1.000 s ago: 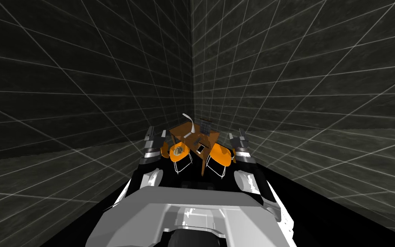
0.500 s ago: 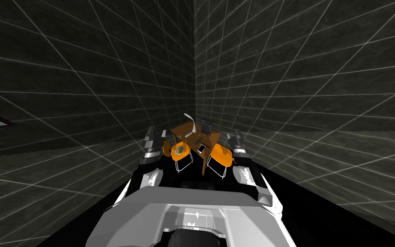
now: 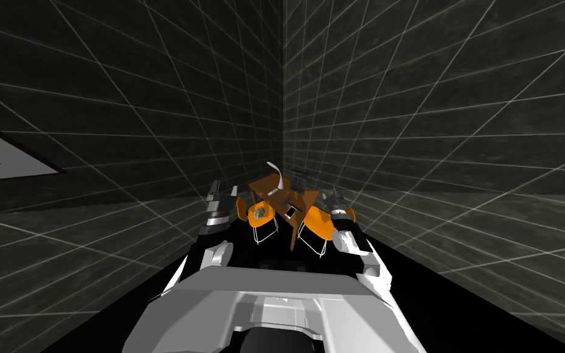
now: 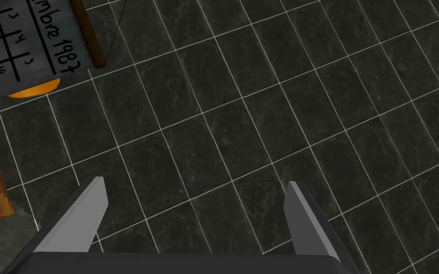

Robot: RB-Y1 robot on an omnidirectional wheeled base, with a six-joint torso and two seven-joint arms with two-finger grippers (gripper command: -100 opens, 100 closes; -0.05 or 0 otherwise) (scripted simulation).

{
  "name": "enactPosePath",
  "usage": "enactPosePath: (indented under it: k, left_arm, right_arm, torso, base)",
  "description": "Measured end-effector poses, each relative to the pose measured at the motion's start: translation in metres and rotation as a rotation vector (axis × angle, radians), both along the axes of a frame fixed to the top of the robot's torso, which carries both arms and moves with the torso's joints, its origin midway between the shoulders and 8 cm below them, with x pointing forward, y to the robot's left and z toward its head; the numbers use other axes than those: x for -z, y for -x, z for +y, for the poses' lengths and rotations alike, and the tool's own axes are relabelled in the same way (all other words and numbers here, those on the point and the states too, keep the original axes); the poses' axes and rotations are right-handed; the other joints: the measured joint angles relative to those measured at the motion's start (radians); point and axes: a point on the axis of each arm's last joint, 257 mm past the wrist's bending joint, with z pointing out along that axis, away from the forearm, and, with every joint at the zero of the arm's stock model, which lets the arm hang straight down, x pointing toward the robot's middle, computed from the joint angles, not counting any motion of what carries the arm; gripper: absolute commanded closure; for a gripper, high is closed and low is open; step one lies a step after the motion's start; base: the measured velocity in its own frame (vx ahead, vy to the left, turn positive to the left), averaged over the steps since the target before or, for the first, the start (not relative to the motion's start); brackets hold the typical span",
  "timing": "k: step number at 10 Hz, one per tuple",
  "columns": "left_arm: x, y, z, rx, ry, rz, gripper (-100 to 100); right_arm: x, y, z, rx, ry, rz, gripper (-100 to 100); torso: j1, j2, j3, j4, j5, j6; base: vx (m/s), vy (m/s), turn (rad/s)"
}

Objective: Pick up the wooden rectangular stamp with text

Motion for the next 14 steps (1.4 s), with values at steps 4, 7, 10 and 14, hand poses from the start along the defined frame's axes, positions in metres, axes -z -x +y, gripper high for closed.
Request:
enactPosePath:
  k: [4,7,10,14]
  left_arm:
    - [0.000,0.000,0.000,0.000,0.000,0.000,0]
    - [0.000,0.000,0.000,0.000,0.000,0.000,0]
    - [0.000,0.000,0.000,0.000,0.000,0.000,0]
    - [0.000,0.000,0.000,0.000,0.000,0.000,0]
  right_arm:
    - [0.032,-0.030,-0.016,-0.005,-0.080,0.102,-100]
    - [0.055,-0.045,-0.025,-0.003,-0.124,0.163,-100]
    - [0.077,-0.059,-0.034,0.001,-0.174,0.231,-100]
    - [0.105,-0.076,-0.050,0.013,-0.243,0.317,-100]
  torso:
    - [0.000,0.000,0.000,0.000,0.000,0.000]
    - [0.000,-0.001,0.000,0.000,0.000,0.000]
    - [0.000,-0.001,0.000,0.000,0.000,0.000]
    - [0.000,-0.001,0.000,0.000,0.000,0.000]
  base:
    - [-0.005,-0.001,0.060]
    - [-0.005,0.002,0.120]
    - [-0.002,0.002,0.078]
    - [0.000,0.002,0.090]
